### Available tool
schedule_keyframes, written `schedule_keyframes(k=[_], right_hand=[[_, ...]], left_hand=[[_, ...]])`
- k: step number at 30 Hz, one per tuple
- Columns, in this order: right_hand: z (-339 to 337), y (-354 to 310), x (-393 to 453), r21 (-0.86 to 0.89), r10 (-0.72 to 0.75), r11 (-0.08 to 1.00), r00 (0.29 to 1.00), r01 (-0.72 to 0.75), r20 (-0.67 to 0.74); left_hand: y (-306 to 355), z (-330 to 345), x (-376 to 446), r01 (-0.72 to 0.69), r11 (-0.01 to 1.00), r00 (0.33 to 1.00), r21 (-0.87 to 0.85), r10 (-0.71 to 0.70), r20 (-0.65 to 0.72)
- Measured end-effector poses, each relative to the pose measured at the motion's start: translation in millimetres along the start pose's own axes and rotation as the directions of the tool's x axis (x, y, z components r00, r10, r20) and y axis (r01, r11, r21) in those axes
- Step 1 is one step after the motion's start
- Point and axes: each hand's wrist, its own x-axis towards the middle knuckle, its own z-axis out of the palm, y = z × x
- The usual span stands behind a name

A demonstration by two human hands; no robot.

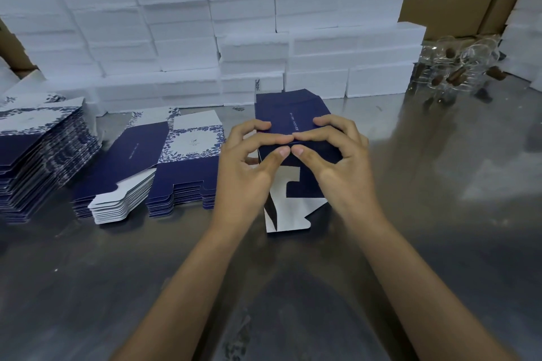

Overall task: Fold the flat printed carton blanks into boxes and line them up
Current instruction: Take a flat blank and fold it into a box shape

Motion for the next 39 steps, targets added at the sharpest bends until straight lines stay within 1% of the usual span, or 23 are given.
schedule_keyframes(k=[2, 5, 7, 9, 13, 17, 19, 21, 23, 25, 26, 28, 30, 31, 33, 35, 36, 39], right_hand=[[-1, -1, 2, 0.004, 0.009, 1.0, 1.0, -0.009, 0.004], [-10, 1, 3, 0.05, 0.014, 0.999, 0.999, -0.016, 0.048], [-13, 2, 4, 0.076, 0.025, 0.997, 0.998, -0.029, 0.053], [-15, 1, 4, 0.057, 0.021, 0.998, 0.999, -0.023, 0.045], [-22, 2, 7, 0.073, 0.051, 0.996, 0.994, -0.058, 0.1], [-28, 0, 8, 0.074, 0.067, 0.994, 0.994, -0.074, 0.088], [-30, -2, 9, 0.09, 0.09, 0.991, 0.992, -0.098, 0.091], [-35, 0, 10, 0.134, 0.147, 0.978, 0.986, -0.157, 0.083], [-39, 7, 12, 0.129, 0.258, 0.958, 0.966, -0.257, 0.005], [-43, 16, 16, 0.16, 0.42, 0.9, 0.904, -0.405, -0.077], [-46, 20, 17, 0.187, 0.487, 0.863, 0.871, -0.469, -0.062], [-48, 24, 18, 0.254, 0.54, 0.802, 0.838, -0.54, 0.078], [-46, 21, 20, 0.319, 0.493, 0.78, 0.842, -0.539, 0.219], [-45, 18, 20, 0.323, 0.438, 0.8, 0.86, -0.505, 0.261], [-41, 13, 16, 0.294, 0.329, 0.864, 0.901, -0.408, 0.283], [-38, 9, 13, 0.261, 0.251, 0.912, 0.933, -0.318, 0.259], [-38, 8, 12, 0.237, 0.224, 0.929, 0.943, -0.283, 0.248], [-39, 3, 10, 0.12, 0.139, 0.977, 0.957, -0.174, 0.256]], left_hand=[[1, 2, 0, 0.006, 1.0, 1.0, -0.001, -0.006, -0.007], [0, -2, 1, 0.015, 1.0, 0.999, 0.007, -0.015, 0.031], [-1, -6, 3, 0.012, 1.0, 0.999, 0.015, -0.013, 0.045], [-2, -6, 3, 0.007, 1.0, 0.999, 0.026, -0.009, 0.049], [-3, -11, 5, 0.009, 1.0, 0.998, 0.02, -0.011, 0.062], [-6, -12, 5, 0.004, 1.0, 0.999, -0.011, -0.003, 0.05], [-6, -11, 5, -0.019, 1.0, 1.0, 0.014, 0.018, 0.025], [-8, -12, 6, -0.037, 0.998, 0.999, 0.041, 0.038, -0.026], [-13, -14, 8, 0.005, 1.0, 0.995, -0.003, -0.005, -0.101], [-17, -14, 8, 0.075, 0.991, 0.981, -0.108, -0.093, -0.17], [-18, -13, 8, 0.103, 0.983, 0.972, -0.15, -0.131, -0.196], [-20, -10, 7, 0.179, 0.959, 0.952, -0.22, -0.226, -0.207], [-23, -5, 5, 0.289, 0.903, 0.927, -0.318, -0.346, -0.141], [-24, -2, 4, 0.341, 0.868, 0.913, -0.361, -0.397, -0.091], [-27, 4, 0, 0.42, 0.831, 0.89, -0.365, -0.456, -0.015], [-28, 8, -2, 0.487, 0.823, 0.868, -0.292, -0.492, 0.064], [-28, 8, -2, 0.531, 0.815, 0.847, -0.231, -0.521, 0.106], [-31, 5, -3, 0.654, 0.756, 0.74, -0.026, -0.631, 0.232]])
